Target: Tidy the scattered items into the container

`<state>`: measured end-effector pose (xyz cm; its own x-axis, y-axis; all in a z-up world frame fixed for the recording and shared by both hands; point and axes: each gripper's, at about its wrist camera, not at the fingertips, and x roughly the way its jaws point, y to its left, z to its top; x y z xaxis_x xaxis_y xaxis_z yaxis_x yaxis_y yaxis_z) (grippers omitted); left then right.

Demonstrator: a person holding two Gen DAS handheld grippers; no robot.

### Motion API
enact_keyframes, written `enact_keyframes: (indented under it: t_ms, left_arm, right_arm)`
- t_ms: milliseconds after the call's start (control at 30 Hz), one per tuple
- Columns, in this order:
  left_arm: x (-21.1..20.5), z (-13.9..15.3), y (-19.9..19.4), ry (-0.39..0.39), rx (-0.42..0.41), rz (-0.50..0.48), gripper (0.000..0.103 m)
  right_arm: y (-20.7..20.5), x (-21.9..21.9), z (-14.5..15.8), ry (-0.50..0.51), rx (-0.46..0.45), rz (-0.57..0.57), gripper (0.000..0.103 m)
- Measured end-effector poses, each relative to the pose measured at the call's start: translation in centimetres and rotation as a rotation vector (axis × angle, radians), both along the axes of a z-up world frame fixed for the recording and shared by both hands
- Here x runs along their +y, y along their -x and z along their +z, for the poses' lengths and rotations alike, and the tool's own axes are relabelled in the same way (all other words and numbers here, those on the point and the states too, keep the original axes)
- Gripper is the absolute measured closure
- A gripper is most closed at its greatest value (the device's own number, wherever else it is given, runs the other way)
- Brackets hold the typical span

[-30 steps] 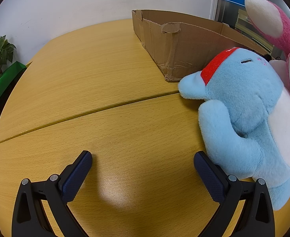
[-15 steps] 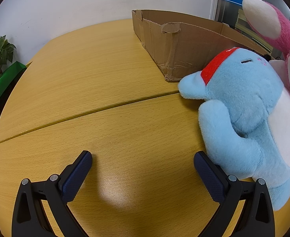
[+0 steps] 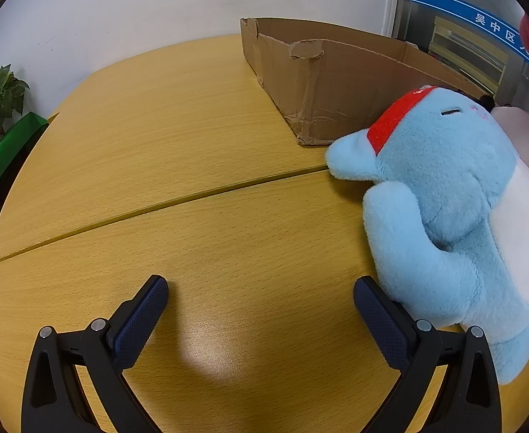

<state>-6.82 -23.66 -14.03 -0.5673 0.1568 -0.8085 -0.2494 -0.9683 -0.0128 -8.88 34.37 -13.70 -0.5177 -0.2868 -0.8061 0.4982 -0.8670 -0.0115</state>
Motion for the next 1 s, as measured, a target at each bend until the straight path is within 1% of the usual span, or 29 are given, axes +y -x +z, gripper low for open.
enact_keyframes:
  t_ms: [1000]
  left_arm:
    - [0.16, 0.09, -0.25, 0.0, 0.0, -0.002, 0.0]
  right_arm:
    - [0.0, 0.03, -0.03, 0.0, 0.0, 0.003, 0.0]
